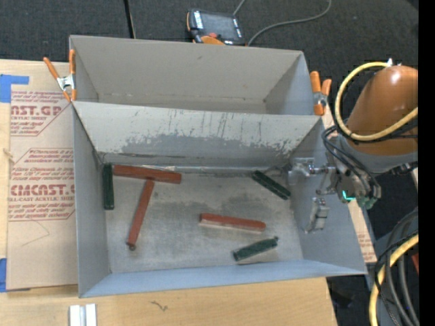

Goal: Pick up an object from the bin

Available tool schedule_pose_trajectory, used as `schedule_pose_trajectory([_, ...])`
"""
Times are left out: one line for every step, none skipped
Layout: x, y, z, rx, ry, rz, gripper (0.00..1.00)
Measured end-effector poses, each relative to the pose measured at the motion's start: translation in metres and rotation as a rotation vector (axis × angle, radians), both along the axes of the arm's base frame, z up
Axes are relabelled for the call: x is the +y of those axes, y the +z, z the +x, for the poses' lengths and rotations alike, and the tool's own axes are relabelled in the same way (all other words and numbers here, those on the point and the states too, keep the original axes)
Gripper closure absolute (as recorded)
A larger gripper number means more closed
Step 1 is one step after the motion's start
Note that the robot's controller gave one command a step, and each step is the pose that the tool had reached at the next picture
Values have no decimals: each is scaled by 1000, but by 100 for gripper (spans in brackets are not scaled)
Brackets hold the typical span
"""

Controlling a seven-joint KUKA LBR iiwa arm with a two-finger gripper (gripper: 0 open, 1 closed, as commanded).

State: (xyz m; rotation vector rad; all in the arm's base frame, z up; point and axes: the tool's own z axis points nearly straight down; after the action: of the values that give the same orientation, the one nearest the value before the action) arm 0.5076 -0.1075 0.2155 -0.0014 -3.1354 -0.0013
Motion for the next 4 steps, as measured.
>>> schedule_pose_trajectory([33,-150,-7,0,71,2,0])
schedule_pose_trajectory([32,-146,-5,-6,70,0,100])
schedule_pose_trajectory([8,-9,-9,-12,519,-2,100])
schedule_pose_trajectory([9,-11,-9,-9,518,1,0])
